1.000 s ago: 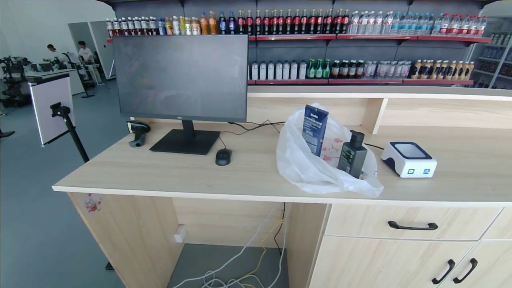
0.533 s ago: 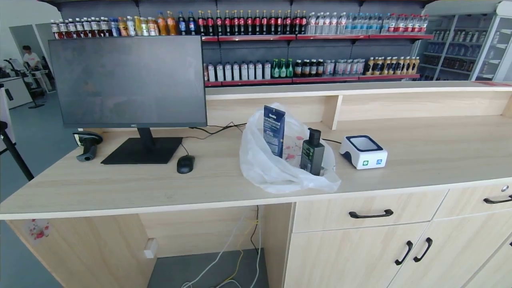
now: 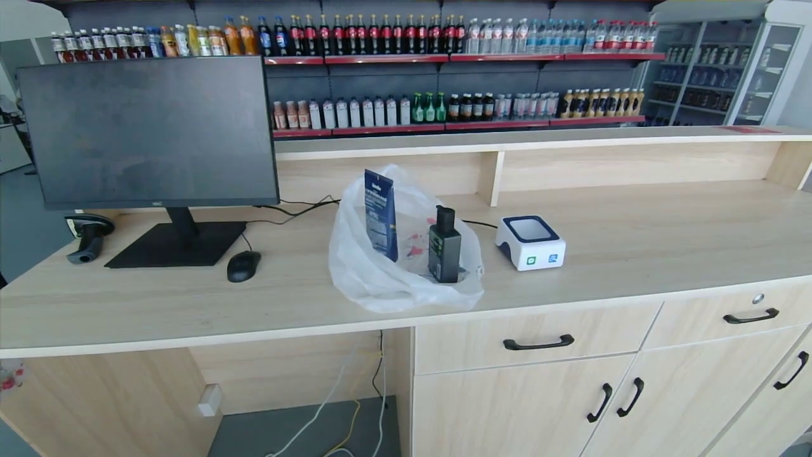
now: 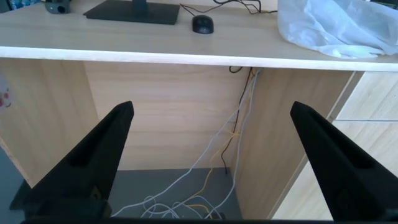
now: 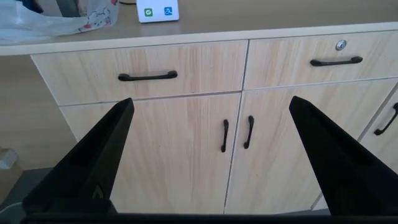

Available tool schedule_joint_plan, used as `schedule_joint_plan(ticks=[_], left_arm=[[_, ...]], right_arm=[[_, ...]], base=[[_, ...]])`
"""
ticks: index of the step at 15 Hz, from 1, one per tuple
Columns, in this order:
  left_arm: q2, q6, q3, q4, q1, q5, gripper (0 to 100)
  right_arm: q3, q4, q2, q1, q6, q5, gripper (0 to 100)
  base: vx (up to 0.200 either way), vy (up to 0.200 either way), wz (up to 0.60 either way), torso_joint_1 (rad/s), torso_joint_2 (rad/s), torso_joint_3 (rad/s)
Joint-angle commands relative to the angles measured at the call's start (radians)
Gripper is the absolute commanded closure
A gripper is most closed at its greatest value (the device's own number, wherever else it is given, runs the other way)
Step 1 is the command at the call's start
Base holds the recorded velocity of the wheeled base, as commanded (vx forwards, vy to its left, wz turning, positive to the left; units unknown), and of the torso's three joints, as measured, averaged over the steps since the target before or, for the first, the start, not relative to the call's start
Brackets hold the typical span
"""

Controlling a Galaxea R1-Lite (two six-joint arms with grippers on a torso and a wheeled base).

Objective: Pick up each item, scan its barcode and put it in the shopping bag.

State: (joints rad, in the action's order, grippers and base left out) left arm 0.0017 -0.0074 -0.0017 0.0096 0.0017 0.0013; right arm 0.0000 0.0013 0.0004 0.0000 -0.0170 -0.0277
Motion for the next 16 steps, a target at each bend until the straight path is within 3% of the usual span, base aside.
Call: schedule_joint_plan(ticks=[1, 13, 16], left_arm=[[0.0, 0.0, 0.0, 0.0, 0.0, 0.0, 0], [0.0, 0.0, 0.0, 0.001, 0.0, 0.0, 0], [0.0, -0.002, 0.0, 0.0, 0.0, 0.0, 0]], right_arm=[[0.0, 0.0, 0.0, 0.0, 0.0, 0.0, 0], [0.0, 0.002, 0.0, 0.0, -0.015, 0.0, 0], [0.0, 0.002, 0.0, 0.0, -0.018, 0.002, 0]], base=[[0.0, -0.2, 0.0, 0.002, 0.0, 0.002], [0.0, -0.2, 0.0, 0.002, 0.0, 0.003], [0.0, 0.0, 0.0, 0.0, 0.0, 0.0]])
